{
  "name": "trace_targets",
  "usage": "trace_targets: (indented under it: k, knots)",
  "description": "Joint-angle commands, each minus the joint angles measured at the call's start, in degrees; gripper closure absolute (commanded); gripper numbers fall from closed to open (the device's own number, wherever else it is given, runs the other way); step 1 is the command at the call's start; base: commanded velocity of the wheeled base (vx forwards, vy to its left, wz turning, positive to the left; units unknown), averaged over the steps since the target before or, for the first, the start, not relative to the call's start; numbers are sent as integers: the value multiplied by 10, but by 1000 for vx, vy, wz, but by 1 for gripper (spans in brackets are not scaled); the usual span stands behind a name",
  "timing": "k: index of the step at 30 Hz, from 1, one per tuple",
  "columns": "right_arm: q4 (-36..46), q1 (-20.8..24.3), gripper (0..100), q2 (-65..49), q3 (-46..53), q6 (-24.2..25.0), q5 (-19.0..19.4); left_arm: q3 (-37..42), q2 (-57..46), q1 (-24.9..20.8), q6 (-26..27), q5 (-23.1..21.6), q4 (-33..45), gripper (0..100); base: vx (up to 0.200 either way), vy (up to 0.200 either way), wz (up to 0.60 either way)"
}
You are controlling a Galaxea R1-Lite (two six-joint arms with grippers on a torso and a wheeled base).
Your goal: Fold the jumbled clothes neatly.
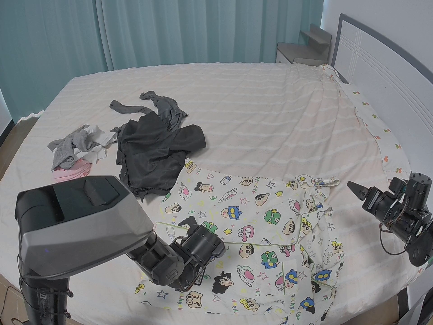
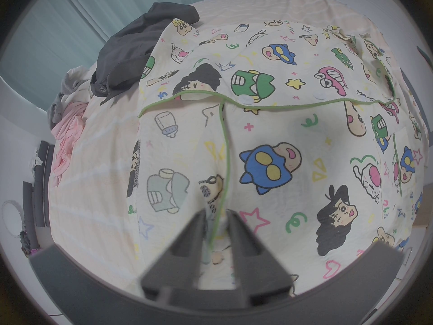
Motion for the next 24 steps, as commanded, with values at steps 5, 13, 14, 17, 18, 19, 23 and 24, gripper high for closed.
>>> trace_targets:
  k: [5, 13, 14, 17, 18, 19, 23, 24]
  knots:
    - [0, 1, 0, 2, 0, 0, 0, 13, -25, 3, -2, 1, 3, 100, 0, 0, 0]
    - [0, 1, 0, 3, 0, 0, 0, 44, -66, 33, -33, -20, -24, 100, 0, 0, 0]
    - [0, 1, 0, 4, 0, 0, 0, 49, -68, 39, -39, -30, -35, 100, 0, 0, 0]
    - [0, 1, 0, 5, 0, 0, 0, 61, -73, 51, -48, -52, -61, 100, 0, 0, 0]
    - [0, 1, 0, 6, 0, 0, 0, 74, -77, 62, -51, -75, -81, 100, 0, 0, 0]
    - [0, 1, 0, 7, 0, 0, 0, 82, -79, 70, -51, -89, -92, 100, 0, 0, 0]
    - [0, 1, 0, 7, 0, 0, 0, 102, -79, 97, -52, -131, -130, 100, 0, 0, 0]
    - [0, 1, 0, 6, 0, 0, 0, 107, -79, 105, -53, -138, -141, 100, 0, 0, 0]
